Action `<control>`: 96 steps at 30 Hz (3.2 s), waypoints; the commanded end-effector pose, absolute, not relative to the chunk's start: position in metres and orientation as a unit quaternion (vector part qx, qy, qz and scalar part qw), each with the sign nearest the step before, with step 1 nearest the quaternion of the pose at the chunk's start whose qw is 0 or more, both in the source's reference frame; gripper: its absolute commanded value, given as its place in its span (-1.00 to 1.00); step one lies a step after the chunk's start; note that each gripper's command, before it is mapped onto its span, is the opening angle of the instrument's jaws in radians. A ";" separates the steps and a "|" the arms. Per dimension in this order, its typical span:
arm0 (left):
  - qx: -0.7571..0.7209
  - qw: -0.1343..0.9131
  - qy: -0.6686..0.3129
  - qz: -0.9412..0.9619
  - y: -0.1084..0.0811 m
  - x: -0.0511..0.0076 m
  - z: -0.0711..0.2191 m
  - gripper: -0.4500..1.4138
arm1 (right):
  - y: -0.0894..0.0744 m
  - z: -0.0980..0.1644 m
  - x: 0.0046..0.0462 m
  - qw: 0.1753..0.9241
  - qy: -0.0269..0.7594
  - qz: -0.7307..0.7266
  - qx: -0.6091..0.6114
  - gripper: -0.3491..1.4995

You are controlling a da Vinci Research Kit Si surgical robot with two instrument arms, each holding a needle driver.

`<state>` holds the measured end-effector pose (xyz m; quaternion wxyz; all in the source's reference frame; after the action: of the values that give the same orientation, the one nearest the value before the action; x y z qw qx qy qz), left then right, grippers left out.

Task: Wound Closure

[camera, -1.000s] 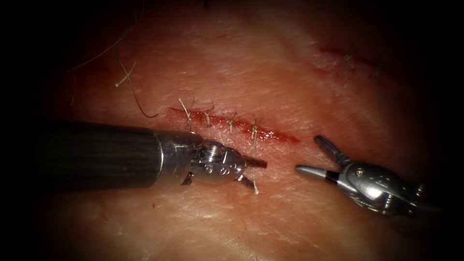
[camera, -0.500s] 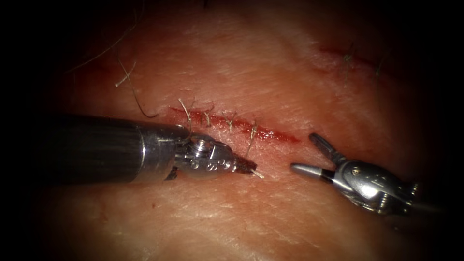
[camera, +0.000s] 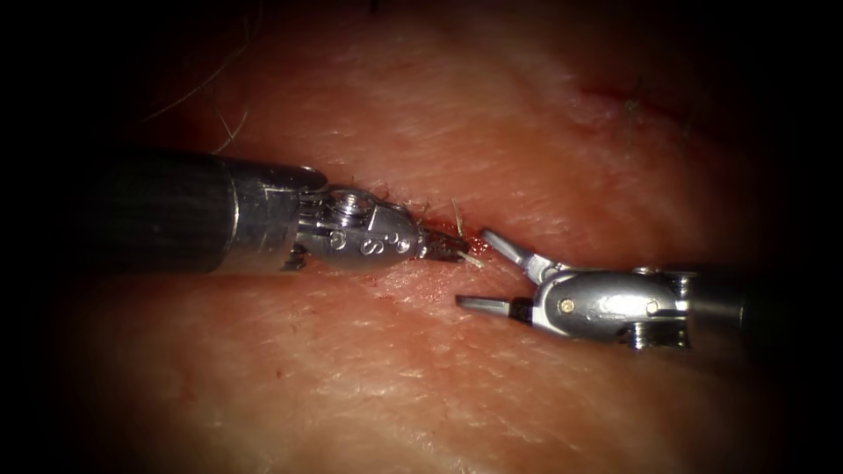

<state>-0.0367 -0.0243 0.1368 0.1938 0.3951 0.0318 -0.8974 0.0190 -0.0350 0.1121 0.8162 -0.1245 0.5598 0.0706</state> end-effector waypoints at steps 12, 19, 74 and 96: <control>0.402 0.194 0.041 -0.894 -0.025 -0.0369 0.138 -1.00 | -0.034 0.114 0.0225 0.825 0.537 0.042 -0.169 0.82; 0.403 0.195 0.042 -0.894 -0.025 -0.0369 0.138 -1.00 | -0.033 0.115 0.0242 0.831 0.526 0.032 -0.177 0.82; 0.409 0.201 0.049 -0.889 -0.027 -0.0343 0.138 -1.00 | -0.034 0.115 0.0243 0.817 0.540 0.042 -0.198 0.96; 0.402 0.186 0.049 -0.895 -0.027 -0.0343 0.138 -1.00 | -0.034 0.115 0.0263 0.829 0.523 0.046 -0.193 0.98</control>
<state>-0.0338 -0.0266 0.1371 0.1855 0.4012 0.0487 -0.8957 0.0255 -0.0343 0.1145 0.8300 -0.1935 0.5210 0.0472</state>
